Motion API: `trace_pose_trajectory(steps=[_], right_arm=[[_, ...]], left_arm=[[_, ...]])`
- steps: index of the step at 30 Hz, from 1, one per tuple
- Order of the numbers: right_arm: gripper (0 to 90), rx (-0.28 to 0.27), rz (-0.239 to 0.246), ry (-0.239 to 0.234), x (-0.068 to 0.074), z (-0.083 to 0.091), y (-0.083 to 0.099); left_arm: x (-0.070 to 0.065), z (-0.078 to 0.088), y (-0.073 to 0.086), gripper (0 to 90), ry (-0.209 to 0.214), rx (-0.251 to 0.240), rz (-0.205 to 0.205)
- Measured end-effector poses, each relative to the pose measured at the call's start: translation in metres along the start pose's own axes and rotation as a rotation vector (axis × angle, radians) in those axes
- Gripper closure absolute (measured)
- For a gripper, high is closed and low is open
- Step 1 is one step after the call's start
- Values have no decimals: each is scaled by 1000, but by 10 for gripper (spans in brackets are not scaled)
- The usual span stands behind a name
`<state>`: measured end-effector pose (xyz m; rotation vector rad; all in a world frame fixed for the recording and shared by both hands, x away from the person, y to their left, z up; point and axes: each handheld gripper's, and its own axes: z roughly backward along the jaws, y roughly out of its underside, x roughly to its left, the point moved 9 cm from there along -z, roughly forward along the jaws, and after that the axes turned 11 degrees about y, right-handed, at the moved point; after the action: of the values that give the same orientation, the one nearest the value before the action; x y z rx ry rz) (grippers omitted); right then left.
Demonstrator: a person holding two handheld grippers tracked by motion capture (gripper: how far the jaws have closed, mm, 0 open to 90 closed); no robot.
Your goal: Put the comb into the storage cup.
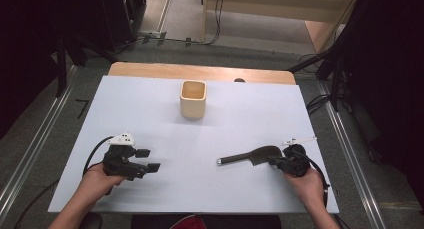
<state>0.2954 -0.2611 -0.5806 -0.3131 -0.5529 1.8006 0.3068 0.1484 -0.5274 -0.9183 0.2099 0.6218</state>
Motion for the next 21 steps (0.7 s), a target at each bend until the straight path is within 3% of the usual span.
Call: trace_pose_trajectory(steps=[21], right_arm=[[875,-32,-10,32,-2,-17,-29]], left_arm=[[0,1,0,286,-2,-4,0]])
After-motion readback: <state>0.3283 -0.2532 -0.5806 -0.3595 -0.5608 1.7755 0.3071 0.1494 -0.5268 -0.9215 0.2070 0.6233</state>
